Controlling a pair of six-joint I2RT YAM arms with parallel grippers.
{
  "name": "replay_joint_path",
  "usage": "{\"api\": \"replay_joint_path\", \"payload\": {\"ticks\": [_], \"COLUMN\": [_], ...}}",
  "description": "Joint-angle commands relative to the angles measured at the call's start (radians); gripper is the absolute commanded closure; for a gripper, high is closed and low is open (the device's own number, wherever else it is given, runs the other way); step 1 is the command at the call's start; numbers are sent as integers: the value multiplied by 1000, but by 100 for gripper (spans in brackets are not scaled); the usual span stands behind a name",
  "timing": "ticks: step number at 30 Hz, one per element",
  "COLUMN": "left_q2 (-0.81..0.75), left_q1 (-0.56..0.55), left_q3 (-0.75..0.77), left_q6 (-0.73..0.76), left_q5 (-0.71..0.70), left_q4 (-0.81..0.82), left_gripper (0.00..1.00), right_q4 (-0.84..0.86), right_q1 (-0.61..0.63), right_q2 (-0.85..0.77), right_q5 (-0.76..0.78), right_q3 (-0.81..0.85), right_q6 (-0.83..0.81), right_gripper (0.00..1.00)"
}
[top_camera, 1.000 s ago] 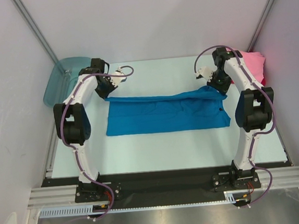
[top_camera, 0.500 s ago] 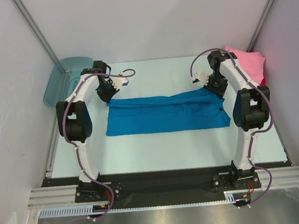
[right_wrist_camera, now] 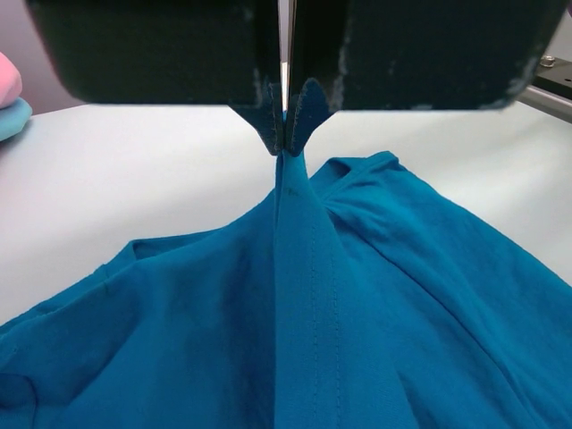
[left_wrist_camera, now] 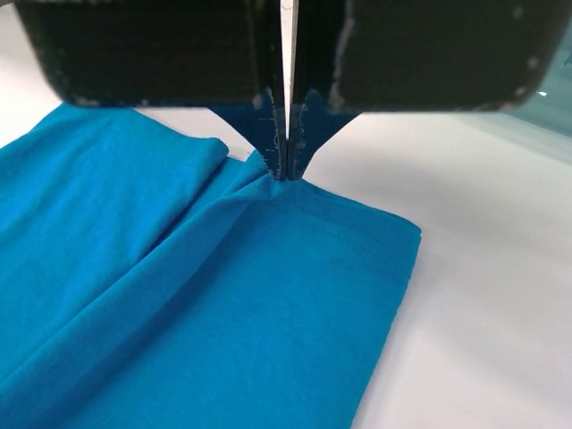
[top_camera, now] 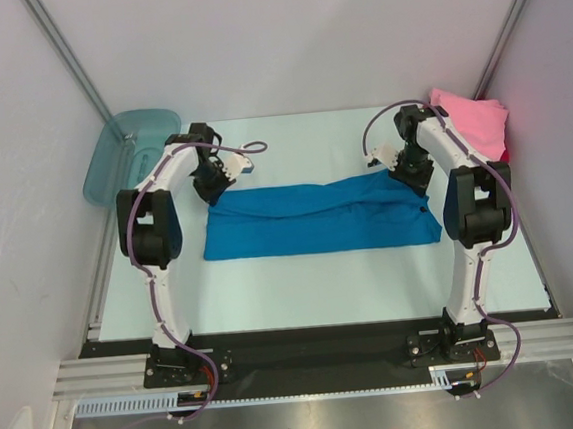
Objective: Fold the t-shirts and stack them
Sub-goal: Fold the tshirt
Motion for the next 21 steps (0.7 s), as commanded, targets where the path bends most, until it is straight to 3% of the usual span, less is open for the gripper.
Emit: {"api": "replay_joint_path", "payload": {"ticks": [1, 21], "left_q2": [-8, -9], "left_q1": [-4, -8], "left_q3": [19, -4], "left_q6": [40, 116], "left_q5": [6, -39], "left_q4": [-30, -110], "left_gripper": [100, 100], "right_q4": [-11, -24], "right_q1": [6, 20], "right_q2": [-11, -6], "right_q5": [-4, 1], "right_q3": [5, 21], "right_q6": [-1, -10], "right_gripper": [100, 100]}}
